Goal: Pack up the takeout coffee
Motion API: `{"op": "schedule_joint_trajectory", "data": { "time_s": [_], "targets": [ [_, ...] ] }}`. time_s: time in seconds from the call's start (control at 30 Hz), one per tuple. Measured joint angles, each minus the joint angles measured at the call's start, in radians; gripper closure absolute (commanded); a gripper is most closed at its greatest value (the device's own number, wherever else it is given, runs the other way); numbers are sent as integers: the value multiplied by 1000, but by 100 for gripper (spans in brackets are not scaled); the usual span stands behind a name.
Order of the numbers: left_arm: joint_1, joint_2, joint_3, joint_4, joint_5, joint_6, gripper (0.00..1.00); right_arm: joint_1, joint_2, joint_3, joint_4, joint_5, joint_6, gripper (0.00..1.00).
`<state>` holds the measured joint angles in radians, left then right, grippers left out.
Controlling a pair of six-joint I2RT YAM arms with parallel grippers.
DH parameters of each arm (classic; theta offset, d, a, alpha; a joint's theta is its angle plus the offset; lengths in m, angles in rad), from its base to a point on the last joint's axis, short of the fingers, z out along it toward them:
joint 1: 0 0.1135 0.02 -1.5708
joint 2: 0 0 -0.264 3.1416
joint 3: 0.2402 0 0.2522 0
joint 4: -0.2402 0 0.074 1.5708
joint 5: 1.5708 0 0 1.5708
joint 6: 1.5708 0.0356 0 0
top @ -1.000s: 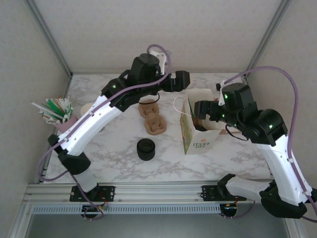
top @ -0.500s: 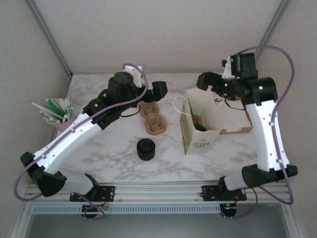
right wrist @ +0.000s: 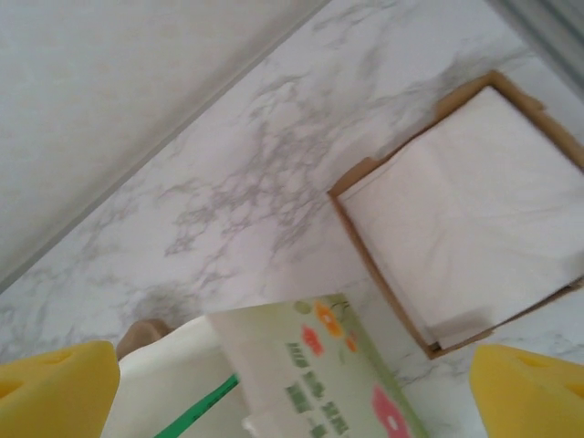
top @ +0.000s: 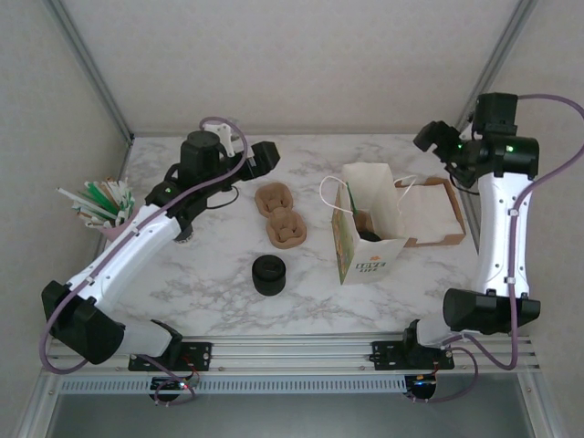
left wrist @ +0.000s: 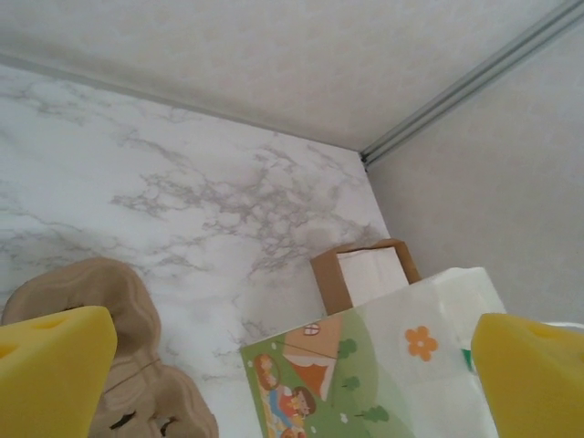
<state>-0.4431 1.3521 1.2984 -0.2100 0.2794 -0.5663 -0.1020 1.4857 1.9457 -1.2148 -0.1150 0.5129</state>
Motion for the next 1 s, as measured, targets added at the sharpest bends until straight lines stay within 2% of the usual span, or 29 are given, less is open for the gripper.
{"op": "schedule_joint_trajectory", "data": {
  "time_s": [0.17,0.3,0.43,0.6,0.77,1.0],
  "targets": [
    [35,-13,-82,24,36,-30,0,-65,-42,-107,6,42,-10,1],
    [41,-10,-119,37,57,-47,0,-75,-48,-209,47,49,-56,2],
    [41,37,-120,58,78,-52,0,-75,2,-283,89,19,-111,8],
    [41,151,-106,64,101,-51,0,-75,88,-334,131,17,-155,20],
    [40,283,-50,65,123,-50,0,-70,177,-361,188,35,-173,39],
    [29,372,19,82,149,-39,0,-61,294,-399,243,87,-191,51]
  ]
}}
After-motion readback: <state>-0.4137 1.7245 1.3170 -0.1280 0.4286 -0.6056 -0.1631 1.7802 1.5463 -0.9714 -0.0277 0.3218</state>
